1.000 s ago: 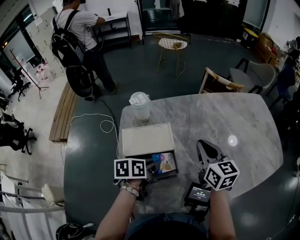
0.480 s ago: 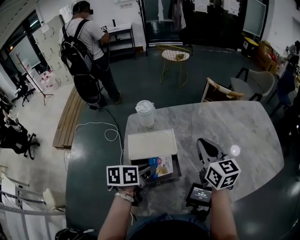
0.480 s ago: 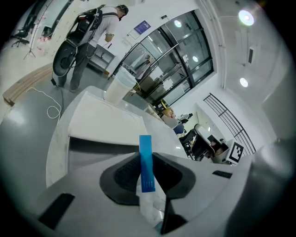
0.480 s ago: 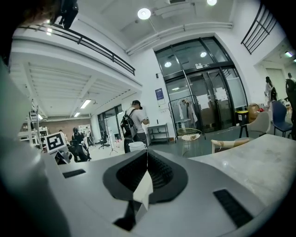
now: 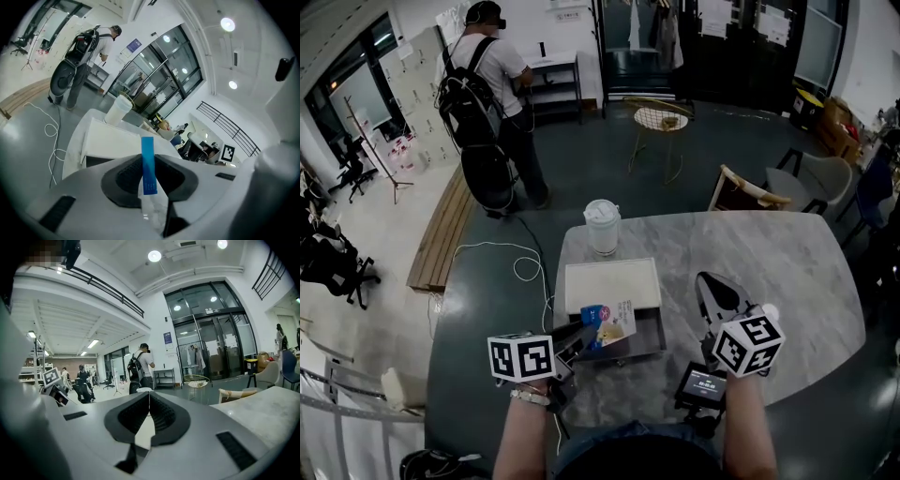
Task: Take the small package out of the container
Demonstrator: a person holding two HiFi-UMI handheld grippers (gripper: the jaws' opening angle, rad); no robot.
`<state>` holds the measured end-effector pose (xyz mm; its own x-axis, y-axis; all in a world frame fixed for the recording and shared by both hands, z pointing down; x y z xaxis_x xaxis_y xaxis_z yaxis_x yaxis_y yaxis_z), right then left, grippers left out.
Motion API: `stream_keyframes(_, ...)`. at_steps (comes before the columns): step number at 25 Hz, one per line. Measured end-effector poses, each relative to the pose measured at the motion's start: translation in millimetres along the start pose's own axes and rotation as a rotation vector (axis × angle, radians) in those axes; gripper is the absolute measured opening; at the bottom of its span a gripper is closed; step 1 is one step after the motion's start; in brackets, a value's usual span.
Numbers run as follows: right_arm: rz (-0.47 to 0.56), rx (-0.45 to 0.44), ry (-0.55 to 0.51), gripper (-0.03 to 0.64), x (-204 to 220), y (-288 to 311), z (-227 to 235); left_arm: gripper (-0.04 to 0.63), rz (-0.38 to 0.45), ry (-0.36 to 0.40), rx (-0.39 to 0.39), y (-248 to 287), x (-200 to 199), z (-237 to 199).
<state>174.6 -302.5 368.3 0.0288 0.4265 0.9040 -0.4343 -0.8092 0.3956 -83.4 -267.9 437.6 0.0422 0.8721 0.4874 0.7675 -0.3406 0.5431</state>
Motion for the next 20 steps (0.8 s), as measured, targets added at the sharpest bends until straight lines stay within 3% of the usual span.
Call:
stream_keyframes(6,-0.006,-0.028,-0.020,0.026,-0.7,-1.2,-12.0,0.084,0.216,0.065,0.025,-38.7,-17.0,1.1)
stream_keyframes(10,-0.001,-0.048,-0.030,0.026,-3.9,-1.2,-18.7,0.084,0.366,0.193,0.022,-59.7,-35.1,18.6)
stream_keyframes(16,0.078,-0.144,-0.058,0.026,-22.2,-4.6,-34.6,0.084,0.447,0.534,-0.192,-70.8,-56.4,45.2)
stream_keyframes(20,0.119,-0.194,-0.096,0.026,-28.9,-5.0,-46.9,0.084,0.504,0.675,-0.282,-71.7,-62.8,57.3)
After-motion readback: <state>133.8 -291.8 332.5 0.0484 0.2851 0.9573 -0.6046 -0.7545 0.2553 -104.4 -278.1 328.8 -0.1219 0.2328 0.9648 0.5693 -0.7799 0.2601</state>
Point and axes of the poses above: the fingertips, and each gripper's own axes: y forward along the fingers, z to its right, x out of its underside, the point moved 4 cm from there along -y, backward along the fingers, and after that the axes turned 12 degrees about -z, right-handed, at the moved point
